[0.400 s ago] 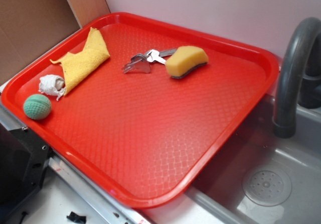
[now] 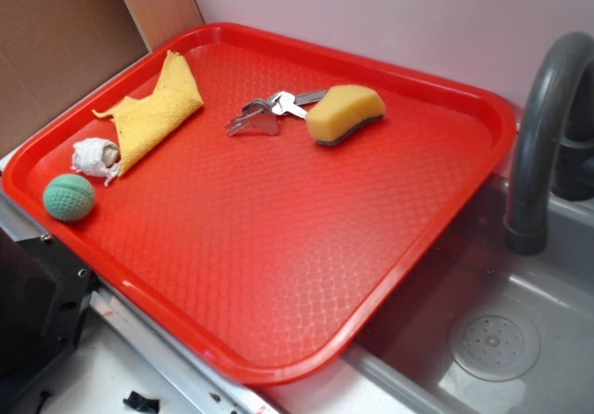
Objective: Grab the white paper.
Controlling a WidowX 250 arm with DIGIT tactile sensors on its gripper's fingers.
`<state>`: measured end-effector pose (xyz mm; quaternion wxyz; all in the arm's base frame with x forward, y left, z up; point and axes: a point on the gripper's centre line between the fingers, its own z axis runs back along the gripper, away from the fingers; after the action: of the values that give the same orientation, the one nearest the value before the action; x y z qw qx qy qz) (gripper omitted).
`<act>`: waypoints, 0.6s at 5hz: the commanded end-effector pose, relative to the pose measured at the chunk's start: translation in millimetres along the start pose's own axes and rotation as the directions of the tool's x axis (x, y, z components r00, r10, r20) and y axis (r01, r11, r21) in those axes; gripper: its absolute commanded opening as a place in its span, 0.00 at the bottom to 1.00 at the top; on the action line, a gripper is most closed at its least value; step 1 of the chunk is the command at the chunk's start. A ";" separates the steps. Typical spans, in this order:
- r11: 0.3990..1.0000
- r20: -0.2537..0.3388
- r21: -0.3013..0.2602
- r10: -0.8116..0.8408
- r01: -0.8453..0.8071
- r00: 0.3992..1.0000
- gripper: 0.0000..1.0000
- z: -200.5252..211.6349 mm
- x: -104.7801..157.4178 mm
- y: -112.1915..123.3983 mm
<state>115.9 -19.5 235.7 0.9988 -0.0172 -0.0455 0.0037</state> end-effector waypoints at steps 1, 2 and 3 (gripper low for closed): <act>0.959 0.108 -0.097 -0.258 0.268 0.960 1.00 -22.1 29.4 21.7; 0.873 0.086 -0.122 -0.464 0.471 0.882 1.00 -44.1 37.8 38.8; 0.793 0.091 -0.088 -0.597 0.603 0.797 1.00 -61.3 40.9 54.1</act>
<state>158.3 34.6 170.3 0.9433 -0.0650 -0.0690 -0.3181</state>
